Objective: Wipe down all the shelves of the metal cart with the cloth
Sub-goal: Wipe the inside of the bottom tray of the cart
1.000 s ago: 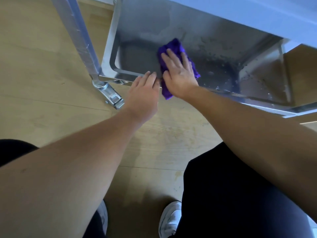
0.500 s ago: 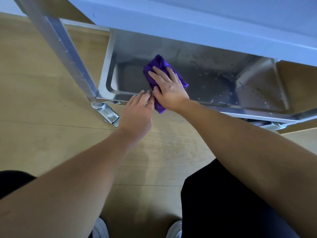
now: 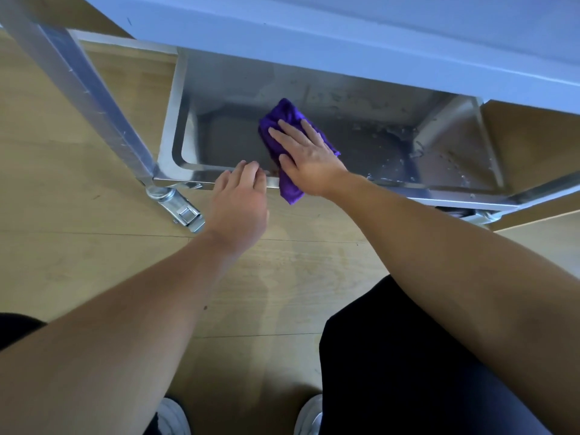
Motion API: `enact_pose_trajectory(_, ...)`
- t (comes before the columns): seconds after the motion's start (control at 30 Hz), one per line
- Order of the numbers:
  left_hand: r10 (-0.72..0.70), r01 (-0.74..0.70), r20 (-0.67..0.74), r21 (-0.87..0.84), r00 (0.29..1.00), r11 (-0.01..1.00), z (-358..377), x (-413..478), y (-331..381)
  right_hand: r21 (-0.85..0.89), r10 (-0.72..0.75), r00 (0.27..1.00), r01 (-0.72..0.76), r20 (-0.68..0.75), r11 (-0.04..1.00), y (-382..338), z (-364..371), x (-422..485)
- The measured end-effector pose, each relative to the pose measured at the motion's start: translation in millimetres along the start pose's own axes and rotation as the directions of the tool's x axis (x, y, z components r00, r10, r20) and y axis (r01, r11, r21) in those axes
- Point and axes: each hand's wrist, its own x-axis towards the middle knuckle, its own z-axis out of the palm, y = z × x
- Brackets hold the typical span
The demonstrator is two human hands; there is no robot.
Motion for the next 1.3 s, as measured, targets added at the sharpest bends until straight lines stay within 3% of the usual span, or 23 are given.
enact_pose_trajectory(0.1, 0.04, -0.04, -0.011, -0.004, 0.999, 0.999, -1.3, 3.2, 3.6, 0.017, 0.036, 0.999, -0.036, 0.014, 0.999, 23.1, -13.2, -6.9)
enact_pose_trajectory(0.23, 0.209, -0.21, -0.009, -0.009, 0.978, 0.978, -0.8, 6.9, 19.0, -0.034, 0.08, 0.997, -0.079, 0.011, 0.996, 64.8, -25.5, -34.9)
enact_pose_trajectory(0.53, 0.307, -0.307, 0.008, -0.019, 0.952, 0.952, 19.5, 29.7, 102.7, 0.046, 0.316, 0.931, -0.313, -0.183, 0.949, 118.5, -14.6, -87.4)
enact_pose_trajectory(0.77, 0.241, -0.238, 0.021, -0.079, 0.97, 0.968, 32.9, 21.1, 119.7, 0.152, 0.621, 0.72, -0.607, -0.31, 0.78, 148.7, -11.8, -106.4)
enact_pose_trajectory(0.83, 0.234, -0.231, 0.014, -0.099, 0.972, 0.968, 32.7, 19.8, 119.0, 0.109, 0.585, 0.737, -0.587, -0.337, 0.802, 126.8, -5.8, -95.7)
enact_pose_trajectory(0.97, 0.233, -0.233, -0.017, -0.133, 0.972, 0.963, 31.5, 20.9, 112.1, 0.027, 0.296, 0.901, -0.303, -0.317, 0.953, 84.9, 7.1, -87.9)
enact_pose_trajectory(1.13, 0.254, -0.257, -0.04, -0.146, 0.966, 0.955, 32.7, 23.5, 108.5, -0.007, 0.182, 0.932, -0.194, -0.314, 0.981, 115.1, -0.9, -96.3)
enact_pose_trajectory(1.2, 0.251, -0.252, -0.025, -0.149, 0.968, 0.956, 33.6, 25.2, 111.3, 0.025, 0.277, 0.895, -0.286, -0.349, 0.958, 140.7, -5.6, -105.2)
enact_pose_trajectory(1.3, 0.228, -0.228, -0.012, -0.14, 0.974, 0.964, 35.0, 27.6, 120.0, 0.186, 0.579, 0.715, -0.555, -0.391, 0.811, 163.8, -8.6, -116.6)
